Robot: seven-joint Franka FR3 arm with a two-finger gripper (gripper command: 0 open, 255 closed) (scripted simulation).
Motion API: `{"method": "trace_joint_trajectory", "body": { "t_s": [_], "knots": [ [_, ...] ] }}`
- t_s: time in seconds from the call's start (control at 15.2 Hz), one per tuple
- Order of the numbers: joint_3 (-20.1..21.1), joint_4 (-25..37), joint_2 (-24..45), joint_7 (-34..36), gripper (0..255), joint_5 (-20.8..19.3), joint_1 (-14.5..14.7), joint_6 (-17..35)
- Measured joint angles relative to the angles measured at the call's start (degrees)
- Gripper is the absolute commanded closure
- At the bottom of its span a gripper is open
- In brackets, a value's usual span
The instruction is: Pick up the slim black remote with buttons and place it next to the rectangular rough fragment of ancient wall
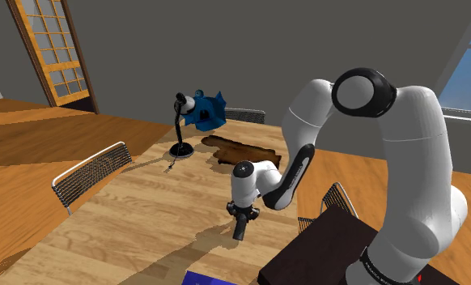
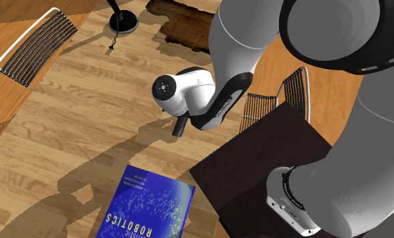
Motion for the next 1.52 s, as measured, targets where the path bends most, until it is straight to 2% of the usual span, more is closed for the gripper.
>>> {"method": "trace_joint_trajectory", "body": {
  "t_s": [0.59, 1.52],
  "knots": [
    [4.8, -3.5, -6.9, -7.0, 255, 8.1, -3.8, -2.4],
    [12.8, -7.3, -18.9, -20.8, 255, 24.2, -10.1, -6.4]
  ]
}}
